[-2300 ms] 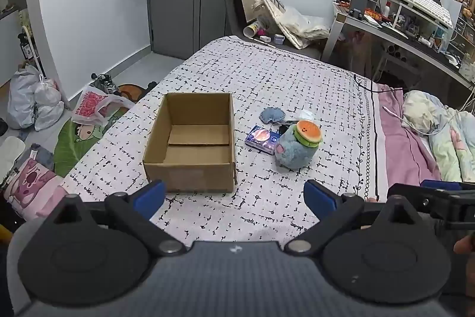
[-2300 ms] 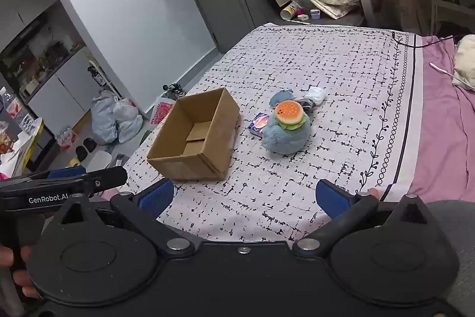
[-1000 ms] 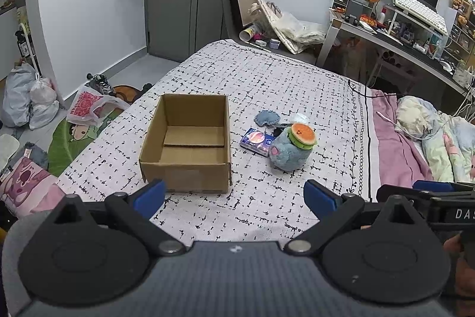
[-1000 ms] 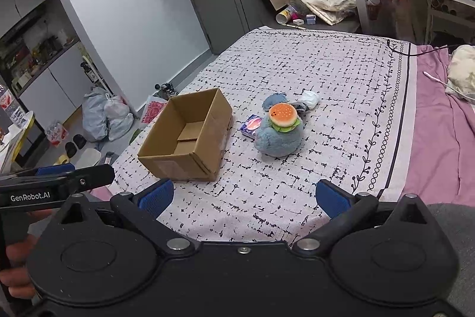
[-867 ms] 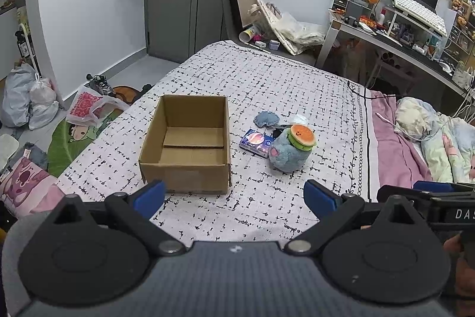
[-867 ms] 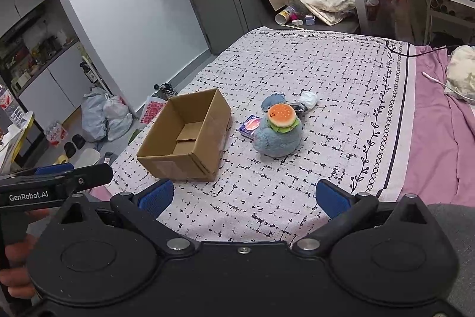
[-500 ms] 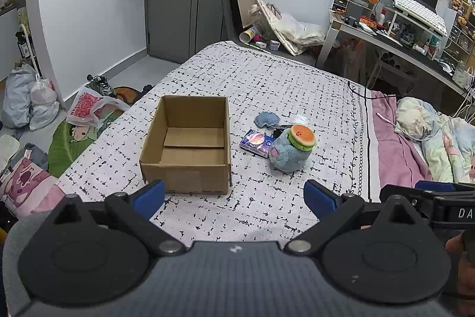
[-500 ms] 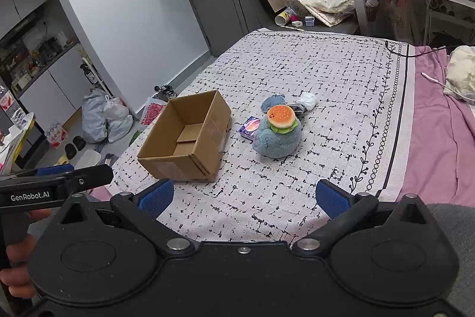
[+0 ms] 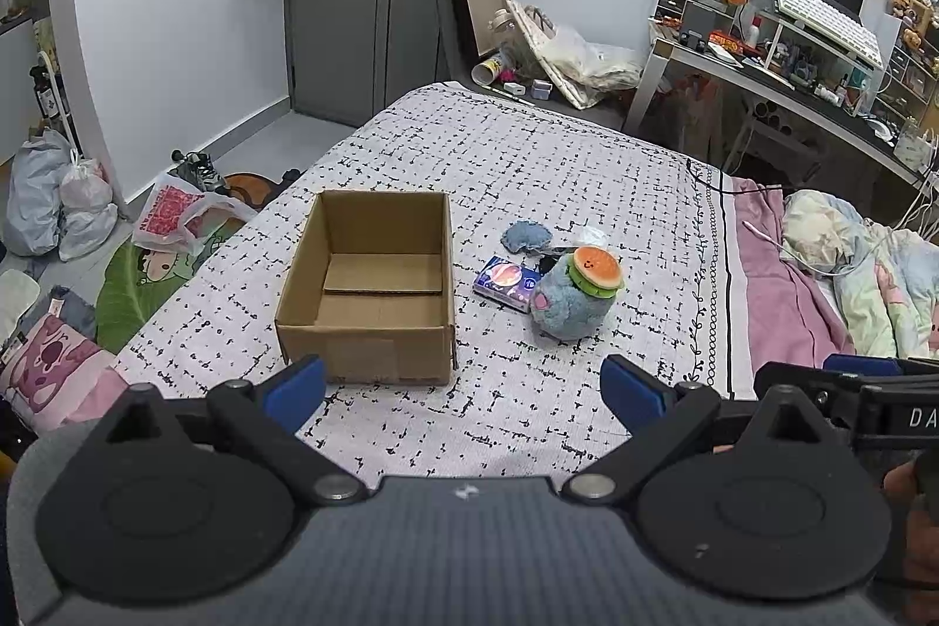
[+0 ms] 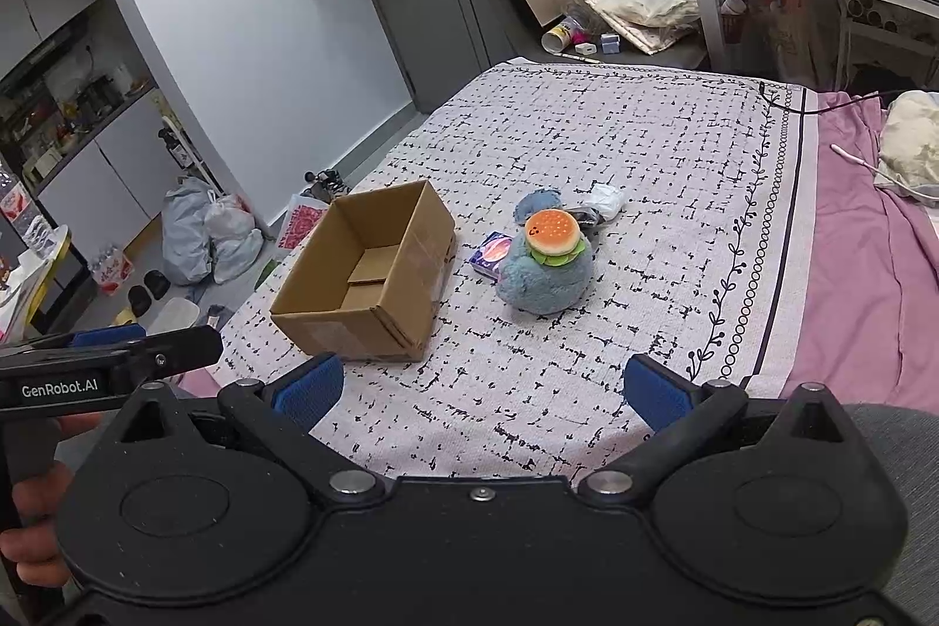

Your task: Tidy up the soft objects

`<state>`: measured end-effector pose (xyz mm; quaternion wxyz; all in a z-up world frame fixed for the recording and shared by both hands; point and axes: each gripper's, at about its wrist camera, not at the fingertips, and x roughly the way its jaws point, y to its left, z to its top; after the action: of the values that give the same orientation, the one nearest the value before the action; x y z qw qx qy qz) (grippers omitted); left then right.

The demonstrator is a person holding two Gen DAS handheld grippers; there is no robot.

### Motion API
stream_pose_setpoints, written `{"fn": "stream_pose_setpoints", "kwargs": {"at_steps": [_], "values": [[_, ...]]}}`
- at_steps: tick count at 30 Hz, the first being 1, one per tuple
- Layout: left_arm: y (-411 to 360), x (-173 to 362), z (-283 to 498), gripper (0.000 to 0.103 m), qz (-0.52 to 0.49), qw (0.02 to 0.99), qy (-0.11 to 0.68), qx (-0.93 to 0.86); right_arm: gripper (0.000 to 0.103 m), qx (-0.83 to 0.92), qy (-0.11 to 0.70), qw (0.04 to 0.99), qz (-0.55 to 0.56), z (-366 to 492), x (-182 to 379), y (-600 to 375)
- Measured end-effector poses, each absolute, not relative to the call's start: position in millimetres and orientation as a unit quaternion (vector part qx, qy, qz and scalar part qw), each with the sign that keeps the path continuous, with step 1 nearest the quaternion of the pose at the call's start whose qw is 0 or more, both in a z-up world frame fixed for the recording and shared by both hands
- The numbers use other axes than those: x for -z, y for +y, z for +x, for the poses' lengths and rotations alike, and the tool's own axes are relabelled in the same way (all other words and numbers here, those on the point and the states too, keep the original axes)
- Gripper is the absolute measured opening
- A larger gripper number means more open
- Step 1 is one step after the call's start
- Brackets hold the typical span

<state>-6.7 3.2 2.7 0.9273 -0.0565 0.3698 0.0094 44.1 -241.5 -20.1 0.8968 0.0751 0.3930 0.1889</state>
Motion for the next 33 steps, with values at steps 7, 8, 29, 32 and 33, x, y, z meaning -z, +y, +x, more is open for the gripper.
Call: {"fn": "stream_pose_setpoints", "kwargs": {"at_steps": [7, 8, 29, 32, 33], "values": [[3, -3, -7, 0.099, -0.056, 0.928, 0.369, -0.009, 0.103, -0.19, 0.392, 0.897, 0.075, 45, 19, -242], [3, -3, -7, 0.099, -0.056, 0.927, 0.37, -0.01, 0.103, -0.19, 0.392, 0.897, 0.075, 45, 19, -242], [4, -1, 1, 0.099, -0.05, 0.927, 0.372, -0.013, 0.103, -0.197, 0.398, 0.892, 0.079, 59, 23, -240], [4, -1, 6, 0.099, -0.052, 0.927, 0.372, -0.013, 0.103, -0.197, 0.4, 0.891, 0.082, 63, 26, -241], [4, 0, 8, 0.099, -0.054, 0.927, 0.372, -0.012, 0.103, -0.196, 0.401, 0.891, 0.085, 65, 26, -242]]}}
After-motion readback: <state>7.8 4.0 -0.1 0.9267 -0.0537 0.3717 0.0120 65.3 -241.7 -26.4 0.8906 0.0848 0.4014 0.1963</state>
